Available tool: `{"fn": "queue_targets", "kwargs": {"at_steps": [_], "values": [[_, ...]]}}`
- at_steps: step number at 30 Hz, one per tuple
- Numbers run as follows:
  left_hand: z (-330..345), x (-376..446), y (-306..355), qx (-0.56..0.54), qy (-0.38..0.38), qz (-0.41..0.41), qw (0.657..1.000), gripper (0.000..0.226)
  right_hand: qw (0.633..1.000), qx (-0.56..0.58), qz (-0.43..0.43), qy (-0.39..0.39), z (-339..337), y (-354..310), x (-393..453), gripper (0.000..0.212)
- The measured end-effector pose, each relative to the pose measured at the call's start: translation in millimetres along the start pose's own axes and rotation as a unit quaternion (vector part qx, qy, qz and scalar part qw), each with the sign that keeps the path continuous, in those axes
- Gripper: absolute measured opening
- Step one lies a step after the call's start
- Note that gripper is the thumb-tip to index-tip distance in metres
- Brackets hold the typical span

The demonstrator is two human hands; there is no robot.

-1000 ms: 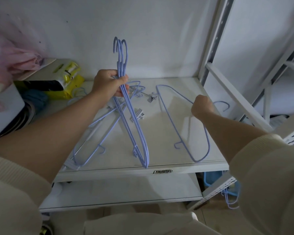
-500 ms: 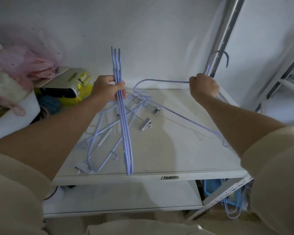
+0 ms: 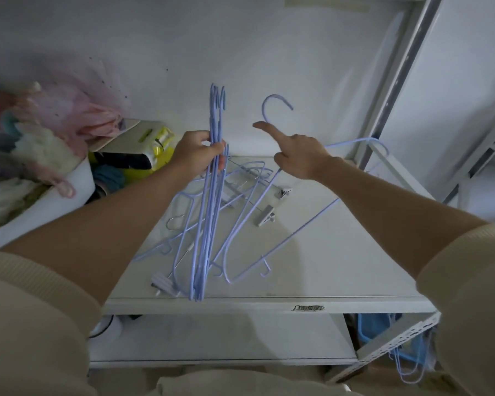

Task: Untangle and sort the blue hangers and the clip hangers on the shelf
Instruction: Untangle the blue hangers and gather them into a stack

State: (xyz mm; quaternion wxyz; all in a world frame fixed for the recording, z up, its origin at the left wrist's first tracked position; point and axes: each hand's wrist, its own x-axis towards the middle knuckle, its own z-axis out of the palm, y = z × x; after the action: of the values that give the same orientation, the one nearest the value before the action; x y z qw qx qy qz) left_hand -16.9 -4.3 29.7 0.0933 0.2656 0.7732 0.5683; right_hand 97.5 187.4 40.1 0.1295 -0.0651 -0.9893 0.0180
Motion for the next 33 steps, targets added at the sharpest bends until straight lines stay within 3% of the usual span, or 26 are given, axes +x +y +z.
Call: {"fn": "queue_targets", "kwargs": {"at_steps": [3,7,11,14,17,22,25,30,33], "values": [[-2,-2,1,-0.039,-0.02,-0.013,0.999,0.018,0.991,0.094,-0.072,0.056,2,-30,19,0.067],[-10,-5,-1,-0.079,-0.044,-0.025,0.996,0.01,0.947,0.269,-0.127,0.125,21,-78,49,0.042],[-22,-4,-9,-0.131,-0.043,-0.05,0.989,0.026,0.9,0.375,-0.111,0.192,42,-118,67,0.043],[-31,-9,-10,-0.204,-0.093,-0.096,0.97,0.035,0.886,0.4,-0.056,0.228,47,-134,71,0.039],[-36,-14,-10,-0.213,-0.105,-0.104,0.966,0.032,0.893,0.401,-0.008,0.203,39,-146,70,0.035],[-43,-10,-17,-0.164,-0.047,-0.085,0.982,0.033,0.9,0.415,-0.03,0.127,27,-163,74,0.03],[-51,-7,-24,-0.162,-0.059,-0.081,0.982,0.029,0.895,0.433,-0.033,0.099,33,-161,77,0.026],[-57,-7,-26,-0.201,-0.018,-0.066,0.977,0.013,0.889,0.432,0.058,0.138,57,-141,74,0.023],[-60,-6,-27,-0.219,-0.016,-0.064,0.973,0.01,0.89,0.419,0.137,0.118,74,-129,69,0.021]]}}
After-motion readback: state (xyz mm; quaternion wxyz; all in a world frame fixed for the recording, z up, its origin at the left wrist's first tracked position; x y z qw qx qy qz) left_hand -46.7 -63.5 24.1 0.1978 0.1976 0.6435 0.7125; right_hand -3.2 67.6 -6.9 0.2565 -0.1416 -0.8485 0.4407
